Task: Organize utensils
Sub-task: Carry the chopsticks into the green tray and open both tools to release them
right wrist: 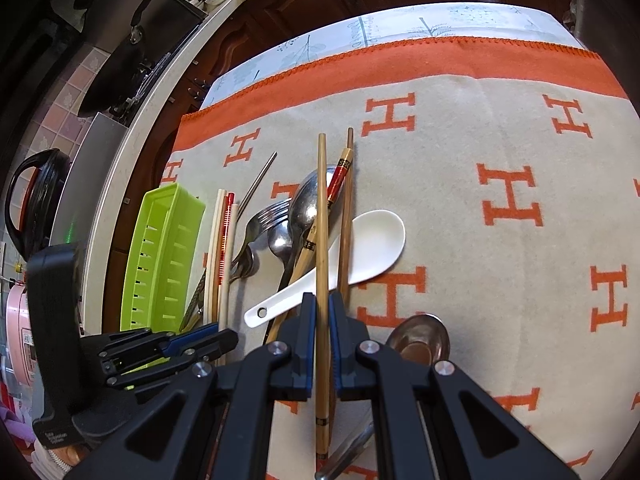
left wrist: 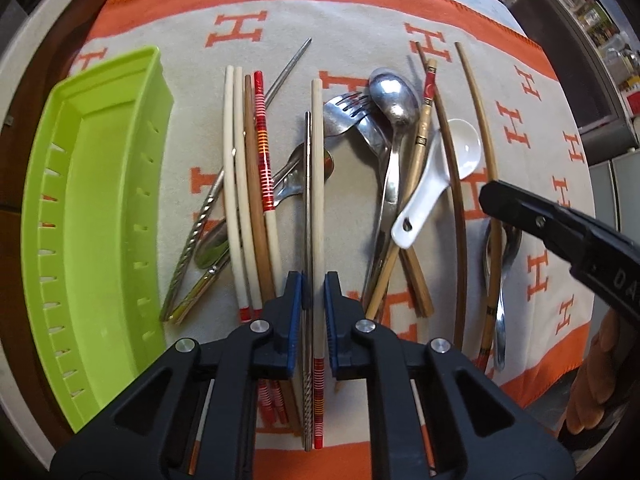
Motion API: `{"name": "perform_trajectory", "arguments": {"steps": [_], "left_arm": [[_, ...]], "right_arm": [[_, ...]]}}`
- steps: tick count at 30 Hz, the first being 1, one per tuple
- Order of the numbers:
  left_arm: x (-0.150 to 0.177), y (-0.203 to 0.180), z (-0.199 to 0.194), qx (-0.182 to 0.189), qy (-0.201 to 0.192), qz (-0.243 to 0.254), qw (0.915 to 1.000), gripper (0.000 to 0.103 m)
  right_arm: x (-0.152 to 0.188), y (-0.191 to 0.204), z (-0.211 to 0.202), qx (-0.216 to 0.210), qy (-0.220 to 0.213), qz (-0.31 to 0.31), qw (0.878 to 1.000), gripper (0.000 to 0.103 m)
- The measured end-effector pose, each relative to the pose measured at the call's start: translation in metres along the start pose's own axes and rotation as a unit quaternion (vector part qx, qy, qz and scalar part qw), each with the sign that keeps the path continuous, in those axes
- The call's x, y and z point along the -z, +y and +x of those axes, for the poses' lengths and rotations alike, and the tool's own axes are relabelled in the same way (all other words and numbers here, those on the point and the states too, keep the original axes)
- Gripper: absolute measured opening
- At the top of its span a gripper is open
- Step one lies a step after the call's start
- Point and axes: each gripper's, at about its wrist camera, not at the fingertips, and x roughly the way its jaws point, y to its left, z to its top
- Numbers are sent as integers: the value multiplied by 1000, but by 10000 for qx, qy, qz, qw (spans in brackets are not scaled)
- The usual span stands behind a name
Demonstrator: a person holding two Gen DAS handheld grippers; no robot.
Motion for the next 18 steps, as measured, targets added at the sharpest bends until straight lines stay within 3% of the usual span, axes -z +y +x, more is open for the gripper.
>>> {"name": "perform_trajectory", "arguments": {"steps": [10,18], "left_arm": [[10,24,-49,136,-297,-95,9994,8],[26,76,-116,34,-753,-294,9967,8]], "right_arm": [[3,30,-15,-208,-33,-151,9997,6],[7,102,-19,-642,-41,-477,9968,6]]}}
